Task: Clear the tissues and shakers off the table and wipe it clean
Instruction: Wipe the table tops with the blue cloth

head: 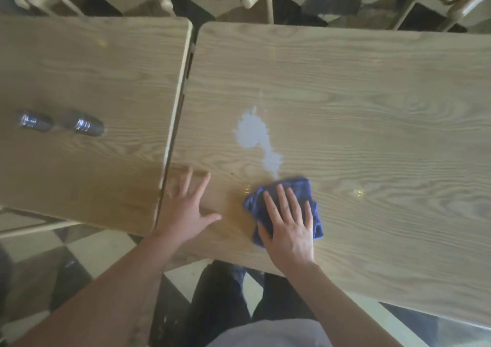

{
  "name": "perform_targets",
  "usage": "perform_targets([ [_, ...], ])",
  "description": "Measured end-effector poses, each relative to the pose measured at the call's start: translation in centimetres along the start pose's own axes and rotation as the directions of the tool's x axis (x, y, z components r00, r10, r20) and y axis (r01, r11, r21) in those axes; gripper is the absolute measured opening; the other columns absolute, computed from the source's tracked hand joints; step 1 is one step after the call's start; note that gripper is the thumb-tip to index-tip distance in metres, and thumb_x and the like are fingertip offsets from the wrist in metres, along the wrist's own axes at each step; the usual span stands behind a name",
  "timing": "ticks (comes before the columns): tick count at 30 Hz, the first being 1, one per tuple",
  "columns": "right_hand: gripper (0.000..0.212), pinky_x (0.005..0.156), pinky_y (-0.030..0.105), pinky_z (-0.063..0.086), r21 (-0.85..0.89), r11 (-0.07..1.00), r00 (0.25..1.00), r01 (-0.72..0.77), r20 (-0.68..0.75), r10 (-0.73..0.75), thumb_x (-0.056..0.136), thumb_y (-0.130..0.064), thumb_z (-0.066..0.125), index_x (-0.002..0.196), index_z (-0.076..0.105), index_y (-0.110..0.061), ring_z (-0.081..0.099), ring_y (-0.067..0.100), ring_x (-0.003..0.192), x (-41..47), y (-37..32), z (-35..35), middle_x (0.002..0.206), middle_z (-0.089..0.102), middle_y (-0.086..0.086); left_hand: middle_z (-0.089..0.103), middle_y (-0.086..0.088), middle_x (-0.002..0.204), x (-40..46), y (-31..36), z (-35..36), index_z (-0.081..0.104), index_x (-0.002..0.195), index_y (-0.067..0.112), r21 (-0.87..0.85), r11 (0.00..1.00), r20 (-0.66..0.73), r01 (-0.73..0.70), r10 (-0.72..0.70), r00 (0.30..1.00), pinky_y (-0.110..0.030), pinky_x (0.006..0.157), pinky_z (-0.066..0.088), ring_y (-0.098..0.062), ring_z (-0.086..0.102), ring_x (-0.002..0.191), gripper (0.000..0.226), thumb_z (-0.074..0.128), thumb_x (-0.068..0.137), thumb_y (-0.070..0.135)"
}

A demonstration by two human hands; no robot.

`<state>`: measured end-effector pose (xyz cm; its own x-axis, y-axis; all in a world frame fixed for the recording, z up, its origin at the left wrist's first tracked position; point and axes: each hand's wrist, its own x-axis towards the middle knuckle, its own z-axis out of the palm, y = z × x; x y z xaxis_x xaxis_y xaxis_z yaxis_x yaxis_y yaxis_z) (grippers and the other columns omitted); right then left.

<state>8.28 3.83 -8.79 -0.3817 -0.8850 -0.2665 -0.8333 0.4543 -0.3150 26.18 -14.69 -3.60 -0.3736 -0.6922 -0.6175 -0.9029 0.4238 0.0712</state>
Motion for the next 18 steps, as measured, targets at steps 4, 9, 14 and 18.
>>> perform_targets([
  [4,0.067,0.123,0.052,0.010,-0.001,0.991,0.990,-0.133,-0.045,0.133,0.095,-0.054,0.046,0.156,0.027,-0.031,0.015,0.022,0.153,1.6,0.2,-0.4,0.165,0.020,0.001,-0.049,0.000,0.150,0.6,0.0,0.3,-0.032,0.144,0.041,0.096,0.995,0.102,-0.036,0.026,0.994,-0.063,0.118,0.014,-0.035,-0.028,0.146,0.137,0.072,0.061,0.075],
  [9,0.060,0.122,0.052,0.007,0.050,0.950,0.937,-0.309,-0.156,0.313,0.098,-0.051,0.038,0.154,0.030,-0.030,0.017,0.024,0.152,8.2,1.5,-2.6,0.165,0.022,0.002,-0.053,-0.006,0.146,0.6,0.0,0.4,-0.040,0.140,0.039,0.083,0.995,0.094,-0.056,0.048,0.994,-0.064,0.119,0.008,-0.037,-0.033,0.142,0.146,0.078,0.058,0.068],
  [14,0.061,0.122,0.053,0.007,0.033,0.969,0.954,-0.246,-0.170,0.248,0.098,-0.052,0.034,0.155,0.027,-0.031,0.014,0.023,0.152,20.8,3.9,-6.5,0.165,0.020,0.001,-0.048,-0.011,0.147,0.5,-0.2,0.4,-0.039,0.141,0.037,0.119,0.990,0.064,-0.072,0.064,0.996,-0.061,0.120,0.011,-0.040,-0.025,0.146,0.146,0.076,0.058,0.071],
  [18,0.063,0.122,0.054,0.005,0.044,0.973,0.954,-0.227,-0.189,0.231,0.097,-0.053,0.031,0.155,0.025,-0.030,0.011,0.025,0.153,30.5,4.5,-9.8,0.166,0.015,0.002,-0.047,-0.007,0.150,0.5,-0.3,0.4,-0.039,0.140,0.040,0.118,0.991,0.058,-0.071,0.064,0.996,-0.060,0.120,0.013,-0.037,-0.025,0.146,0.145,0.074,0.056,0.074],
])
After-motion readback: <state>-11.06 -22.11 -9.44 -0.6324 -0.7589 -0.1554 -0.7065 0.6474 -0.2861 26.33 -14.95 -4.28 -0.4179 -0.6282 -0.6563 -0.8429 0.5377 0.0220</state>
